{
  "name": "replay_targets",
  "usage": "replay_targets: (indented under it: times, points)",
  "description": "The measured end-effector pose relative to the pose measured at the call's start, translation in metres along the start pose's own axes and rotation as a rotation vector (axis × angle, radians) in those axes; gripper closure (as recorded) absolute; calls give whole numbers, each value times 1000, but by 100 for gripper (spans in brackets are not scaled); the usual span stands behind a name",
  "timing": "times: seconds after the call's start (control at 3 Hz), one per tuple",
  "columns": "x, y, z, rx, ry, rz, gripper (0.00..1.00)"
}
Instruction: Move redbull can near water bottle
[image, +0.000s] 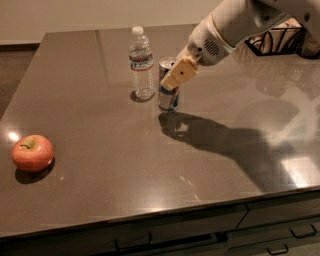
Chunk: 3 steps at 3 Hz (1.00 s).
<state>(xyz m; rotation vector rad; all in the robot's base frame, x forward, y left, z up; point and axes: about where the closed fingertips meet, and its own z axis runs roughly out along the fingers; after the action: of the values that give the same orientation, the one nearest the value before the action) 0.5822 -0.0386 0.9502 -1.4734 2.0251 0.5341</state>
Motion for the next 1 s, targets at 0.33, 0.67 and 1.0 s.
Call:
replay_targets:
  times: [0.33, 0.67, 1.0]
  points:
    - [-3, -17, 7, 22, -16, 38, 100]
    - [-6, -29, 16, 49, -14, 54, 100]
    - [-10, -34, 24, 78, -1, 52, 86]
